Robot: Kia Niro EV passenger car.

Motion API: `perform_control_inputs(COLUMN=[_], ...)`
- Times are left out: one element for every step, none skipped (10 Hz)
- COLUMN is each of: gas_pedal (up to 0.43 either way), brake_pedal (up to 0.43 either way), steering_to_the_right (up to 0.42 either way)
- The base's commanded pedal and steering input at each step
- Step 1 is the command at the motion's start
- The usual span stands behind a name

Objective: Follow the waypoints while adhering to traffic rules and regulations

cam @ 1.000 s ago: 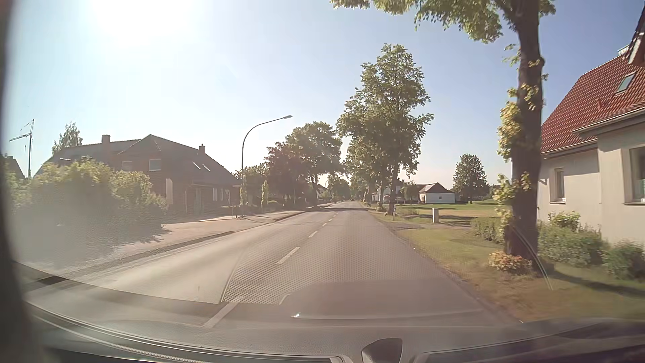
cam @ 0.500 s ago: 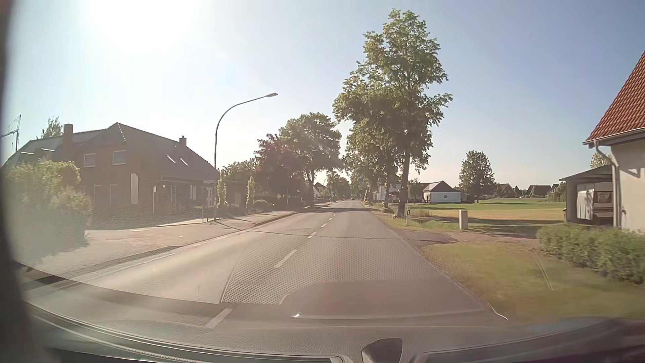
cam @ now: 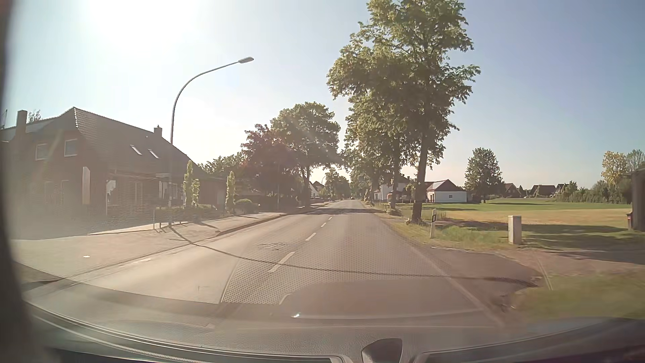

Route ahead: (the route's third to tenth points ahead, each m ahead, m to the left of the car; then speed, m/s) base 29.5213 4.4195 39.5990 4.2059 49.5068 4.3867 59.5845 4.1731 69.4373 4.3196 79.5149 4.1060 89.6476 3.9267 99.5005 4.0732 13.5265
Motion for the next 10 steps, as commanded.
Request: perform_control_inputs(gas_pedal=[0.0, 0.0, 0.0, 0.0, 0.0, 0.0, 0.0, 0.0, 0.0, 0.0], brake_pedal=[0.006, 0.006, 0.006, 0.006, 0.006, 0.006, 0.006, 0.006, 0.006, 0.006], steering_to_the_right=[0.004, 0.004, 0.005, 0.005, 0.005, 0.005, 0.006, 0.006, 0.006, 0.006])
